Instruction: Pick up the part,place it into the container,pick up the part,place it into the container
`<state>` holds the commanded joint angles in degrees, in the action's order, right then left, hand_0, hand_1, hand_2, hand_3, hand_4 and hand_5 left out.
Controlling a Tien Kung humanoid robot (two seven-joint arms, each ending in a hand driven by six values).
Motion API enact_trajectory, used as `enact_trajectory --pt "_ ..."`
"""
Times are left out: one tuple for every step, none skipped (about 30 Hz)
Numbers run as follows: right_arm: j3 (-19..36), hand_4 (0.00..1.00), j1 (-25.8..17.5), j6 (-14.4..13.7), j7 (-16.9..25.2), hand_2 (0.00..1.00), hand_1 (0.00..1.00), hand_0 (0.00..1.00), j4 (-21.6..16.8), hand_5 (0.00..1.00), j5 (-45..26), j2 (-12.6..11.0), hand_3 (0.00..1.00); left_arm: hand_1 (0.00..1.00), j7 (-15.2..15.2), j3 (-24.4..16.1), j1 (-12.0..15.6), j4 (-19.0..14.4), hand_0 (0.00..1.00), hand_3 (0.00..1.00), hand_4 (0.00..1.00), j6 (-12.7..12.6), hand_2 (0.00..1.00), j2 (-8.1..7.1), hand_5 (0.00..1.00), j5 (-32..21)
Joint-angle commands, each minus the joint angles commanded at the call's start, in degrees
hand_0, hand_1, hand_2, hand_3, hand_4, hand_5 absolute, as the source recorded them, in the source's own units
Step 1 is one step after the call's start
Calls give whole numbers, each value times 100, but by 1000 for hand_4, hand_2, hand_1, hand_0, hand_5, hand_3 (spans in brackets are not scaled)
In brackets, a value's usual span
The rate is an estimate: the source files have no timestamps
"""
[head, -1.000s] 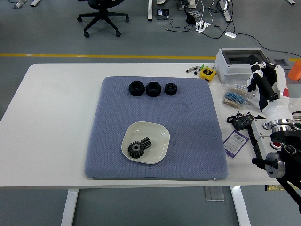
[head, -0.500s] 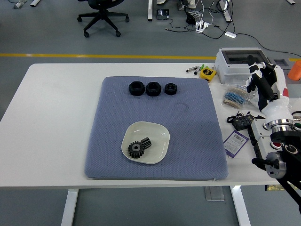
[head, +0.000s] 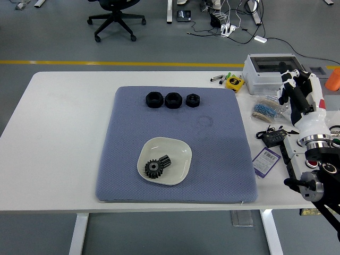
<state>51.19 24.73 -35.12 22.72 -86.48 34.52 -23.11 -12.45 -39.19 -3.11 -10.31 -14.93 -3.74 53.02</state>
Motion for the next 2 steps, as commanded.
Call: enact_trajectory --pt "1 757 -2 4 0 89 17 2 1 515 -5 0 78 573 -4 -9 2 0 545 629 659 0 607 0 644 11" --pt "2 757 -6 6 -1 89 17 2 2 515 -10 -1 78 573 -7 -11 5 0 545 629 659 0 607 -1 644 15"
